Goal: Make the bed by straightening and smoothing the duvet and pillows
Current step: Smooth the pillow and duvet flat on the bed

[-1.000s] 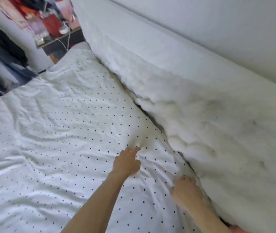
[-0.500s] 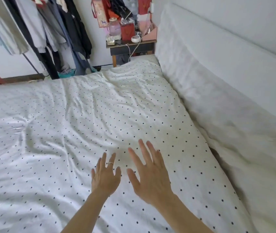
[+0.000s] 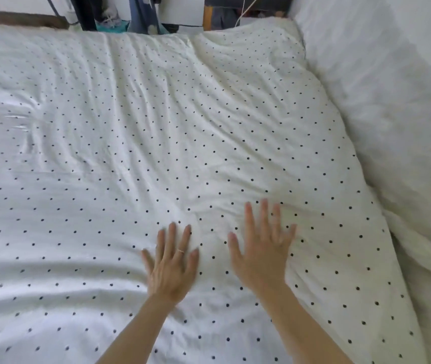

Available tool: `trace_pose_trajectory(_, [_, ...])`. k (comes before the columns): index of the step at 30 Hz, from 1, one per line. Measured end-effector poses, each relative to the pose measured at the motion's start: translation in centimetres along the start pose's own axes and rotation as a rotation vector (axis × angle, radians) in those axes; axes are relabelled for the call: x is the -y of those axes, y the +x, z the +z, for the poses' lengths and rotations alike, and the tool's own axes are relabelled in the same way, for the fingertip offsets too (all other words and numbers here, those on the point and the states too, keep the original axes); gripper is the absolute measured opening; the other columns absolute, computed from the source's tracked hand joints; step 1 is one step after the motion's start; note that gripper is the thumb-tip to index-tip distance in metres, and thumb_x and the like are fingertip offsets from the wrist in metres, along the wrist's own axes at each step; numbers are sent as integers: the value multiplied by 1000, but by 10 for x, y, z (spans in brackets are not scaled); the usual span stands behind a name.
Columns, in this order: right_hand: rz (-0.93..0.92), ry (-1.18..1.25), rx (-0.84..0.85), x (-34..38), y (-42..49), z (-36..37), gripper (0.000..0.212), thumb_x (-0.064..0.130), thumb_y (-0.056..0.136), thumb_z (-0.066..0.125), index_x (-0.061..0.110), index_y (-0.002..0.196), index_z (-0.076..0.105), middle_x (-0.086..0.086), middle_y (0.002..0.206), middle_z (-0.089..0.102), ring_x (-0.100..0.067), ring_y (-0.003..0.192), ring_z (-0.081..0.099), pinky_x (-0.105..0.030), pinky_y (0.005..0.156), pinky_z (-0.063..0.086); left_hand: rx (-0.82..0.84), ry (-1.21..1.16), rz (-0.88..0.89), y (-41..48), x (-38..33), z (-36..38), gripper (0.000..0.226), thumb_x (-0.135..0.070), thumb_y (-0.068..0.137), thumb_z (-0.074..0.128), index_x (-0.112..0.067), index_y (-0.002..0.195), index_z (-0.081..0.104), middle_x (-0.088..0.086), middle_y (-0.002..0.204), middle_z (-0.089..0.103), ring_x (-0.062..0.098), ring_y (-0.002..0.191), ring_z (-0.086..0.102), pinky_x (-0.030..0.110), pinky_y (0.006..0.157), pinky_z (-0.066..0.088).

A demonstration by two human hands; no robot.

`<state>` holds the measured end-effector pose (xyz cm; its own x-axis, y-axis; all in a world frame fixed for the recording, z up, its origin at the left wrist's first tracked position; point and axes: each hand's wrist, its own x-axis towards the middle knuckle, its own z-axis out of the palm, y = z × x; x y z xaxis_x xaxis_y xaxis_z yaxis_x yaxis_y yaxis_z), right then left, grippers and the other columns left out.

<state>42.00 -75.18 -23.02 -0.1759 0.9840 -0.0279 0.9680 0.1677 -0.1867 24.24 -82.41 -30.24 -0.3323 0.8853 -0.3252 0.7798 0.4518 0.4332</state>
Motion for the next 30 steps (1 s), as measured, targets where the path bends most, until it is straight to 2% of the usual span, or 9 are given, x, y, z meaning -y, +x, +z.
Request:
trace_pose_trajectory(3, [-473, -50, -25, 13, -24, -4, 61, 55, 101, 40, 38, 159, 30, -3, 171, 14, -22, 159, 9, -55, 126, 2, 8, 22, -5, -9, 11, 7, 54, -64, 98, 10, -61, 146, -15, -21, 161, -26, 6, 147, -28, 62, 117, -11])
trace_pose_trajectory(7, [238, -272, 184, -148, -67, -8, 72, 75, 94, -3, 46, 159, -12, 9, 169, -20, -12, 156, -16, -57, 125, -1, 52, -43, -7, -28, 4, 2, 55, -65, 98, 11, -61, 147, -13, -18, 163, -22, 8, 148, -25, 63, 116, -11])
trace_pose_trajectory(10, [558, -300, 164, -215, -129, -22, 76, 72, 95, 9, 39, 163, 7, -2, 173, -2, -24, 158, 2, -64, 122, 6, 63, 4, 180, -49, -24, -1, 58, -66, 98, 12, -57, 149, -13, -14, 163, -25, 13, 150, -23, 62, 117, -9])
trace_pose_trajectory(12, [781, -166, 204, -203, -153, -27, 80, 74, 91, 10, 38, 163, 3, -9, 172, 1, -28, 157, -6, -66, 121, 0, 79, 139, 400, -63, -48, 12, 62, -61, 99, 19, -50, 153, -8, -7, 165, -22, 21, 152, -18, 65, 117, -3])
trace_pose_trajectory(14, [824, -48, 185, -179, -176, -27, 83, 75, 91, 10, 35, 162, -5, -10, 172, -7, -27, 157, -15, -63, 122, -7, 103, 225, 591, -83, -76, 36, 62, -57, 101, 29, -45, 156, 3, 0, 167, -12, 28, 153, -11, 70, 115, 7])
trace_pose_trajectory(18, [463, 79, 112, -148, -266, 11, 80, 67, 93, 38, 33, 162, 17, -13, 171, 6, -32, 158, 2, -52, 125, -10, 155, 337, 942, -121, -131, 76, 62, -53, 99, 42, -41, 156, 20, 3, 168, 5, 32, 154, 1, 79, 108, 9])
trace_pose_trajectory(23, [1108, 157, 396, -165, -386, 58, 86, 88, 79, -10, 49, 156, -16, 5, 169, -23, -18, 156, -18, -65, 122, 2, 298, 515, 1202, -173, -153, 117, 63, -54, 98, 42, -41, 156, 21, 0, 168, 7, 29, 154, 9, 81, 104, 13])
trace_pose_trajectory(26, [1259, 434, 419, -169, -402, 43, 86, 87, 85, 19, 53, 150, -27, 10, 159, -44, -20, 151, -33, -59, 123, -10, 360, 603, 1281, -209, -165, 139, 65, -55, 98, 42, -40, 157, 20, 0, 168, 7, 29, 154, 10, 78, 104, 17])
trace_pose_trajectory(30, [1380, 904, 214, -176, -428, 38, 85, 72, 91, 48, 58, 152, -9, 11, 167, -25, -20, 158, -1, -48, 126, 15, 461, 717, 1376, -256, -189, 167, 67, -57, 96, 42, -41, 157, 18, 0, 168, 3, 30, 154, 3, 80, 104, 14])
